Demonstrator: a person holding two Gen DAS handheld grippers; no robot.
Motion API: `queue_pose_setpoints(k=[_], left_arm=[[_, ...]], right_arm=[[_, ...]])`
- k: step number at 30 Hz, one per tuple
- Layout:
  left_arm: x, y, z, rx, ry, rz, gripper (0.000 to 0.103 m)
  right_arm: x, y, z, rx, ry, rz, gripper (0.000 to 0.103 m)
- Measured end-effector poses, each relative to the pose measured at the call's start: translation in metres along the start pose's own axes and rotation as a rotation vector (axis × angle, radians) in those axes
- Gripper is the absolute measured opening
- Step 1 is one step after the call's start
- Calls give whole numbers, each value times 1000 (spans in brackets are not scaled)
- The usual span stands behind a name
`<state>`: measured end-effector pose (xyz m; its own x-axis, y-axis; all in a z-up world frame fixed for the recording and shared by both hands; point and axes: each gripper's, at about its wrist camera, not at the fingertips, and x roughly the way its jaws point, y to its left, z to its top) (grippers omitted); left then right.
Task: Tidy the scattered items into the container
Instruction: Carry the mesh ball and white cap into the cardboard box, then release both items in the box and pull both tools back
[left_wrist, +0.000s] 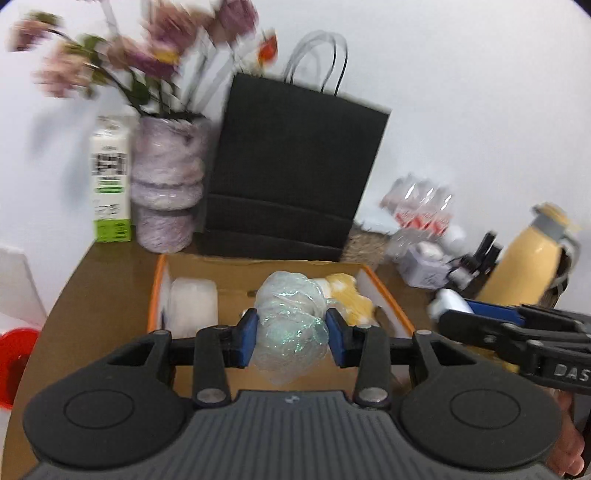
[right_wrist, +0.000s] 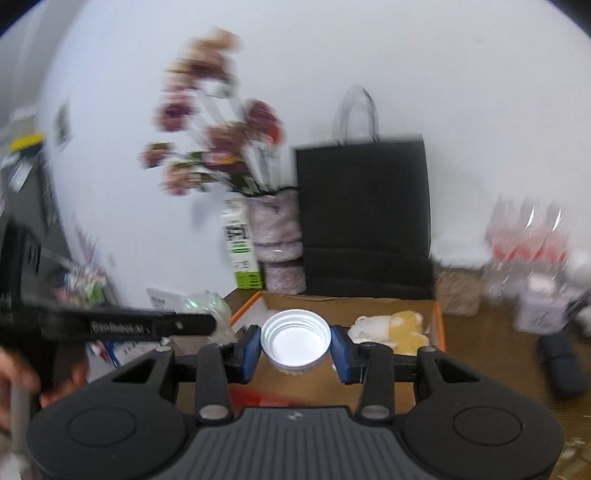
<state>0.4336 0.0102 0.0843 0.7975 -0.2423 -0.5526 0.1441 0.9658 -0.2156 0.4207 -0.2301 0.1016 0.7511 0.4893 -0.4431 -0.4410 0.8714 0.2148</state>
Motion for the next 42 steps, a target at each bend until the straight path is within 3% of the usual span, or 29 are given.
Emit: queue_pose_setpoints(k=[5,7,10,12,14,15,17,22,28,34,42], left_arm=[[109,20,37,-72,175,5,40],[140,26,39,-75,202,64,40],[178,33,36,-69,268,66,44],[197,34,32,-34,284,112,53],[206,40,28,-65,279,159,66],[207,43,26,-87,278,143,70],[206,46,26,-102,284,116,72],[188,39,31,-13,268,139,85],[146,53,49,-102,268,196,86],[83,47,58,-94,249,195,88],[-26,22,51,-28,164,190,99]], right_arm=[[126,-42,34,137,167,-45,39],[167,-52,30,167,231,-77,39],[214,-59,20,178,320,-91,39],[235,-58,13,170,359,-101,40],[252,-56,6,149,386,-100,41],[261,-56,3,141,406,-100,52],[270,-58,-5,156,438,-81,62],[260,-58,-4,157,418,-88,69],[221,-55,12,140,386,-133,74],[159,-50,38,126,319,-195,81],[64,-30,56,57,240,-244,85]])
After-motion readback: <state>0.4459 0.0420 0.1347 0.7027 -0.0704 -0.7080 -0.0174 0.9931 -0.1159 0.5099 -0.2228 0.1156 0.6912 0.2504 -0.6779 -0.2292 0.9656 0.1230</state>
